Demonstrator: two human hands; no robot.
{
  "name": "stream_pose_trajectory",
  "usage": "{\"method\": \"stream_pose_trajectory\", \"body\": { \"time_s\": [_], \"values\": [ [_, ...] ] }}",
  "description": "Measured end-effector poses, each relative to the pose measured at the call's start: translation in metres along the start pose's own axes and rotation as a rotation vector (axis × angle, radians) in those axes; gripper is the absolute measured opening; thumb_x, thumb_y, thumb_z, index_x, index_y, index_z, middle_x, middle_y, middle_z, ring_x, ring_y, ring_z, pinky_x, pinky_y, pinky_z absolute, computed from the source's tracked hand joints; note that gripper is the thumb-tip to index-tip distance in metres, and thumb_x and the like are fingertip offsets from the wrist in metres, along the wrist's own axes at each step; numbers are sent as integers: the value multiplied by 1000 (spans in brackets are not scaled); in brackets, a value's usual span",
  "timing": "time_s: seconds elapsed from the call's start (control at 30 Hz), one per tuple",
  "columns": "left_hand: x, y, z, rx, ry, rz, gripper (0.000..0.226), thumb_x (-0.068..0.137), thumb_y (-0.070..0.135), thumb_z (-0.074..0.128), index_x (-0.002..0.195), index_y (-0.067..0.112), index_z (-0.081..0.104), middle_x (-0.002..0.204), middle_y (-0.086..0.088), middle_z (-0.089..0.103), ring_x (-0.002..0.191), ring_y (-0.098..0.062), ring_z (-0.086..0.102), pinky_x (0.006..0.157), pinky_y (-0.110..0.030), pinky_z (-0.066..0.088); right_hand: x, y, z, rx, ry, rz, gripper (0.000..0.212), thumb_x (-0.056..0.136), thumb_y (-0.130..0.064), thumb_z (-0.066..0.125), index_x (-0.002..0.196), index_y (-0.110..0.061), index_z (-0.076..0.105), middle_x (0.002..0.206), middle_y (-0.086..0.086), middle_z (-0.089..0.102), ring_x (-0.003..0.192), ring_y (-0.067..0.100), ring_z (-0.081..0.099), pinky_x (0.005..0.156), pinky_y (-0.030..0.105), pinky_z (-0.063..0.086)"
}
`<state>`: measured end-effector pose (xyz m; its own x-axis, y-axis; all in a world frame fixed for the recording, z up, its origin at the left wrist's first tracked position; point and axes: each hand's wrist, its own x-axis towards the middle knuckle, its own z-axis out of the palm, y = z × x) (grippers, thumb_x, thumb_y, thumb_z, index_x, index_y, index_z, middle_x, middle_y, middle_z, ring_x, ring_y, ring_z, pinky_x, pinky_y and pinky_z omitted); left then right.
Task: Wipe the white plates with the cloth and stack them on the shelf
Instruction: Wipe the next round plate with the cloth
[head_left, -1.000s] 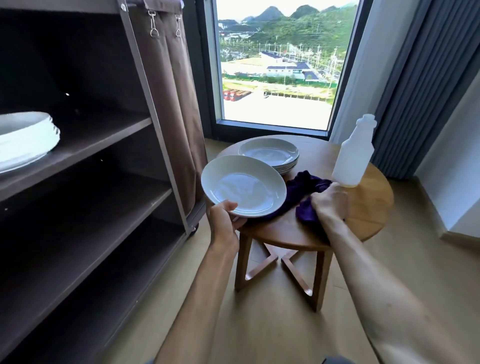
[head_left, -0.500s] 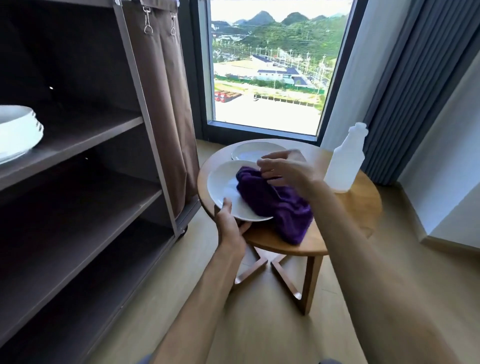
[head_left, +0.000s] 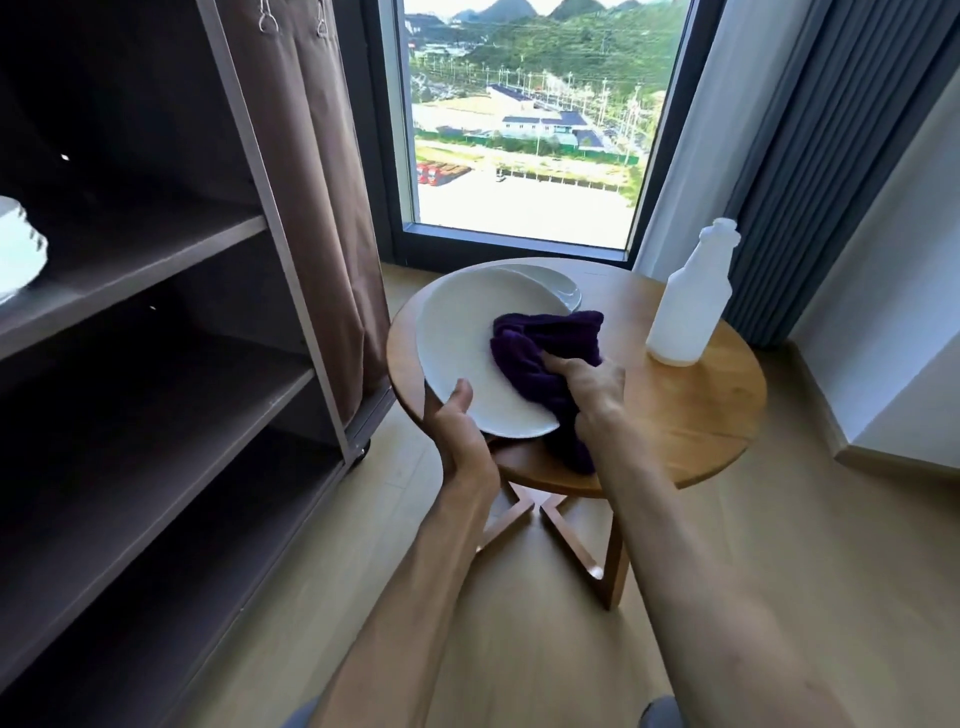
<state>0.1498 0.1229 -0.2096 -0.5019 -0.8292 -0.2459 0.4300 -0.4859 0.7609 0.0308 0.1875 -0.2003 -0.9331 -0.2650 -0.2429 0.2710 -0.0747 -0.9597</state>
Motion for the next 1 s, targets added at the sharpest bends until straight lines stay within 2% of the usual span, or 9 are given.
{"method": "stream_pose_trajectory", "body": {
  "time_s": [0.07,0.13,0.23,0.3,0.43,0.53,0.7,0.8,1.0],
  "values": [
    [6,20,-6,204,-117,198,36,94,9,57,113,34,72,115,0,73,112,-27,67,95,-42,58,-3,-2,-1,92,0,23,23,75,-9,87,91,-9,71,91,12,75,79,24,73,73,35,63],
    [13,47,-14,400,-274,247,31,84,23,60,103,44,74,109,1,72,109,-26,65,87,-42,60,1,-6,-1,78,-10,-24,18,78,-12,85,87,-15,70,90,10,74,79,23,72,68,29,61],
    [19,61,-30,400,-303,137,58,72,56,67,126,33,67,122,-9,70,118,-33,64,91,-49,61,2,-14,10,-16,-94,-86,16,78,-12,85,82,-17,70,83,7,72,70,17,70,57,21,58],
    [13,48,-29,275,-284,120,80,70,58,73,143,32,54,134,-8,64,121,-29,63,92,-48,61,2,-11,21,30,-56,-57,16,78,-13,84,84,-13,70,82,6,71,71,19,69,62,24,59],
    [4,25,-18,360,-240,312,90,72,25,77,153,32,38,143,0,56,123,-15,61,94,-29,58,-1,11,46,314,78,90,56,65,-20,93,115,-11,71,99,8,77,86,27,76,75,45,64],
    [12,23,-25,306,-173,282,91,60,24,72,148,25,47,139,-3,60,124,-23,62,102,-43,56,-8,22,49,374,13,69,78,49,-23,97,121,-12,68,109,12,76,92,31,76,77,52,63],
    [16,42,-30,348,-237,406,76,62,12,52,138,12,56,127,-9,64,116,-23,63,81,-28,59,6,-2,33,-67,3,-183,61,58,-44,91,110,-18,73,99,2,77,92,21,74,89,40,61],
    [13,43,-27,386,-332,331,72,61,18,53,133,22,59,125,-9,63,118,-28,59,90,-45,60,18,-30,33,-455,106,-446,69,68,-53,85,123,-17,66,110,1,73,101,20,68,88,35,56],
    [7,38,-18,249,-385,127,48,86,34,57,132,20,60,115,-11,73,106,-29,70,80,-38,61,7,-31,64,-578,214,-794,73,73,-53,77,126,-6,59,121,12,62,112,30,56,97,41,46]
  ]
}}
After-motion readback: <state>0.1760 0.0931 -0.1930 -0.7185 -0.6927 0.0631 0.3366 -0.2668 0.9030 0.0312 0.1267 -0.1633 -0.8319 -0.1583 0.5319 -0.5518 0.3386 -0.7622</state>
